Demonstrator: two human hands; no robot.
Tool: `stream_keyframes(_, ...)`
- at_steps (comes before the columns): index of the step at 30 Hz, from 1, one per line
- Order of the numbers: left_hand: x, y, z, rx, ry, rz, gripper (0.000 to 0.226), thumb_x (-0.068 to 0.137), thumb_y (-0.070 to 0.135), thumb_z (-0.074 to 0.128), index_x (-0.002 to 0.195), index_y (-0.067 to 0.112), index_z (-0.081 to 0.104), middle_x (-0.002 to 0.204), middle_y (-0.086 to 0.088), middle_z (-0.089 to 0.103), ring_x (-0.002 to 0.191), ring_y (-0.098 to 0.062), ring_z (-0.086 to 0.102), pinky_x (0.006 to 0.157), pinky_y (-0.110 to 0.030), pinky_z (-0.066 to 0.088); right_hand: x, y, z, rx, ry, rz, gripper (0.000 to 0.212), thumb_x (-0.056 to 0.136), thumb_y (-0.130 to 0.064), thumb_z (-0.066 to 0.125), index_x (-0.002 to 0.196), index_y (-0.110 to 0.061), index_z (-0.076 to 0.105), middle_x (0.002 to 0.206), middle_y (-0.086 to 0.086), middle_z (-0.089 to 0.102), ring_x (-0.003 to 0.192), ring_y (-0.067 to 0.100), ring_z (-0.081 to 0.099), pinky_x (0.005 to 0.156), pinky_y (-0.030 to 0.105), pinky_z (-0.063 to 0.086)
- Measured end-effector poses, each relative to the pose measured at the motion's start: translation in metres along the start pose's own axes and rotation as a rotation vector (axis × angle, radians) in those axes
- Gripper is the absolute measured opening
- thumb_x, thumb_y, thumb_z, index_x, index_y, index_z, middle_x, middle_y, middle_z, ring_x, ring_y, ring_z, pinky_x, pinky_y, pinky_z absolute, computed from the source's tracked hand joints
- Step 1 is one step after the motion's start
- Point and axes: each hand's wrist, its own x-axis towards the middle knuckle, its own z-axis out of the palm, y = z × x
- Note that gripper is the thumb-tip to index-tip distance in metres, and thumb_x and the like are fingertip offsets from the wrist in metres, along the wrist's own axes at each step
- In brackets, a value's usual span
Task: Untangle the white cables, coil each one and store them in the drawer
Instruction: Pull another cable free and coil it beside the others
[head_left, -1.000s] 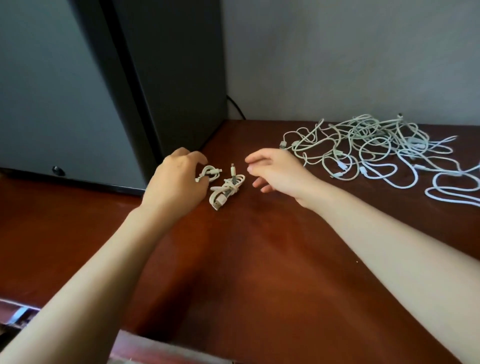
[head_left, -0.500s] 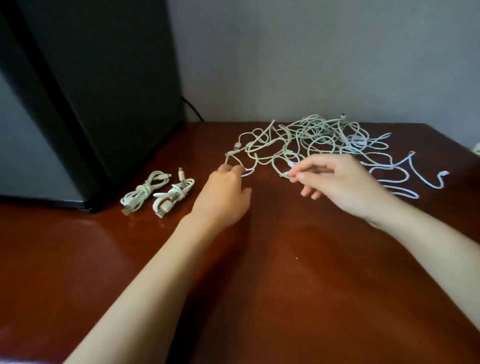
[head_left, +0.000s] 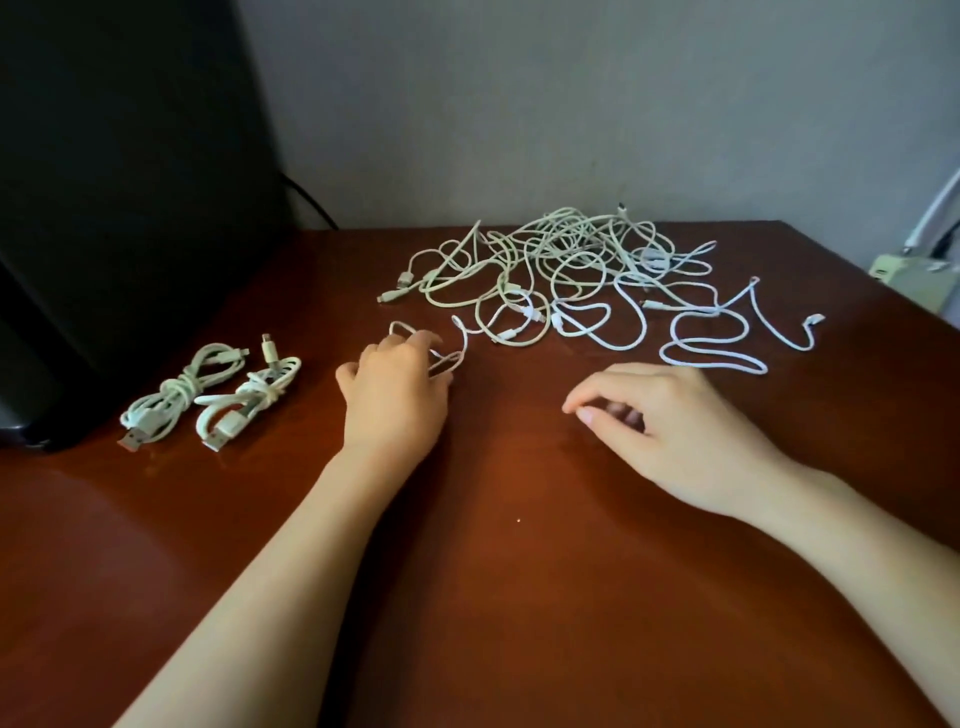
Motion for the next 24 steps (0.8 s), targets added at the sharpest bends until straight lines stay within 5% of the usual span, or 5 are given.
stream_keyframes(4, -0.005, -0.003, -0.003, -0.216, 0.026, -0.019, 0.021, 0.097, 0.02, 0.053, 0.115, 0.018, 0.064, 0.101, 0.0, 0.063, 0.107, -0.024, 0.057, 0.098, -0.042, 0.043, -0.002, -0.002, 0.002, -0.01, -0.008, -0.031, 0.013, 0.09, -0.022, 0.059, 0.094, -0.028, 0.07, 0.083, -0.014, 0.062, 0.073, 0.007, 0.057, 0.069, 0.033, 0.051)
stream_keyframes(8, -0.005, -0.001, -0.006, -0.42, 0.042, -0.068, 0.024, 0.101, 0.018, 0.044, 0.112, 0.017, 0.065, 0.091, -0.001, 0.062, 0.08, -0.011, 0.055, 0.063, -0.024, 0.04, -0.003, -0.003, 0.002, -0.017, 0.002, -0.054, 0.012, 0.09, -0.022, 0.06, 0.094, -0.028, 0.07, 0.082, -0.013, 0.063, 0.071, 0.008, 0.057, 0.069, 0.037, 0.052)
stream_keyframes(13, -0.008, 0.007, -0.008, -0.808, -0.013, -0.1, 0.022, 0.103, 0.014, 0.039, 0.103, 0.011, 0.061, 0.059, 0.004, 0.045, 0.041, -0.001, 0.039, 0.044, -0.016, 0.032, -0.002, 0.0, 0.002, -0.003, 0.033, -0.045, 0.017, 0.089, -0.022, 0.06, 0.102, -0.027, 0.069, 0.087, -0.014, 0.064, 0.071, 0.008, 0.059, 0.069, 0.037, 0.053)
stream_keyframes(19, -0.017, 0.017, -0.015, -1.115, -0.359, -0.149, 0.028, 0.104, 0.008, 0.032, 0.1, 0.009, 0.059, 0.068, 0.002, 0.038, 0.038, -0.001, 0.029, 0.045, -0.015, 0.038, 0.001, 0.004, 0.007, 0.034, 0.022, 0.027, 0.05, 0.09, -0.025, 0.058, 0.135, -0.041, 0.044, 0.112, -0.022, 0.055, 0.08, 0.004, 0.057, 0.079, 0.028, 0.05)
stream_keyframes(24, -0.027, 0.022, -0.014, -1.06, -0.726, -0.031, 0.027, 0.103, 0.009, 0.034, 0.098, 0.008, 0.061, 0.066, 0.001, 0.038, 0.044, -0.005, 0.026, 0.045, -0.017, 0.033, 0.004, 0.002, 0.013, 0.196, -0.013, 0.145, 0.045, 0.096, -0.031, 0.045, 0.14, -0.04, 0.037, 0.12, -0.016, 0.055, 0.097, 0.002, 0.056, 0.089, 0.019, 0.042)
